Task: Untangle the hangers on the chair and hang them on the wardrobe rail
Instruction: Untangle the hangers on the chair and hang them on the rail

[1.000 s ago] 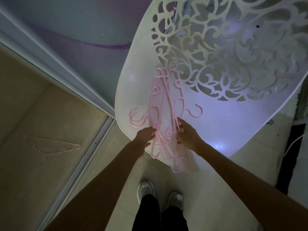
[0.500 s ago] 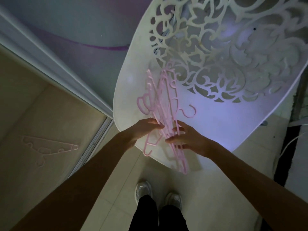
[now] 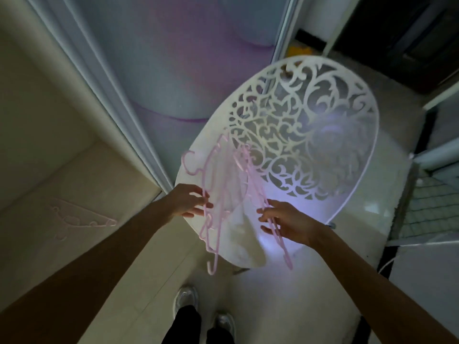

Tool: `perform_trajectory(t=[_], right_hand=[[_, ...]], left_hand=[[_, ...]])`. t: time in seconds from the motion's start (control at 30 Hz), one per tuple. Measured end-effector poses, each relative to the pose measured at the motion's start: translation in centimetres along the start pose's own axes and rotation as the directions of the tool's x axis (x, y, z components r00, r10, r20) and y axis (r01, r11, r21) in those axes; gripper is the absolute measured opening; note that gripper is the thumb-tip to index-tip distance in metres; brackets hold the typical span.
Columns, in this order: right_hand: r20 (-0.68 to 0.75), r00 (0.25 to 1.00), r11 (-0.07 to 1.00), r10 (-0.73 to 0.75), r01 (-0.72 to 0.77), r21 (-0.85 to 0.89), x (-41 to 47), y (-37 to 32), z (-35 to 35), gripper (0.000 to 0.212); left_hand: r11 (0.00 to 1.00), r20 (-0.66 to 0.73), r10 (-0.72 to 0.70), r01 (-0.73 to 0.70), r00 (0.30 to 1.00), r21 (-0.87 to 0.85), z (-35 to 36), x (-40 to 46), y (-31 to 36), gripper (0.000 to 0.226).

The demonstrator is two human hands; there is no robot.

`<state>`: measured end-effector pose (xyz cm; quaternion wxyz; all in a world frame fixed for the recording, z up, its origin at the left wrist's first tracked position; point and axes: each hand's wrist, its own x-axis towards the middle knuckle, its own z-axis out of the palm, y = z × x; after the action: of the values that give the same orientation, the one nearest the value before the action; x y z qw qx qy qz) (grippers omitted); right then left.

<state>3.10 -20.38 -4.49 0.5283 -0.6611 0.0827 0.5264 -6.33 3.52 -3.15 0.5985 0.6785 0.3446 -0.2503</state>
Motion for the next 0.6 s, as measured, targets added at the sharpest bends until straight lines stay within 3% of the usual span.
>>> perform_trajectory(t=[0.1, 0.27, 0.47, 0.6], right_hand=[[0.099, 0.995, 0.996, 0.011, -0.002, -0.087, -4.9, -4.4, 3.3, 0.008], [0.258, 0.966, 0.973, 0.024, 0.036, -0.227, -10.8, -8.5, 10.2, 0.014], [0.430, 0.901, 0.895, 0.053, 0.148, -0.420, -17.2, -12.9, 18.9, 0.019], [0.500, 0.864, 0.809, 0.060, 0.251, -0.531, -20.9, -15.7, 24.4, 0.021]], left_hand=[[0.998, -0.120, -0.028, 0.034, 0.992, 0.047, -1.8, -6.5, 1.3, 0.018], [0.990, -0.264, -0.057, 0.089, 0.963, 0.110, -5.3, -16.6, 0.5, 0.033], [0.995, -0.455, -0.095, 0.102, 0.885, -0.009, -10.0, -28.9, -2.0, 0.006], [0.990, -0.579, -0.125, 0.060, 0.806, -0.129, -13.1, -36.9, -3.2, 0.020]])
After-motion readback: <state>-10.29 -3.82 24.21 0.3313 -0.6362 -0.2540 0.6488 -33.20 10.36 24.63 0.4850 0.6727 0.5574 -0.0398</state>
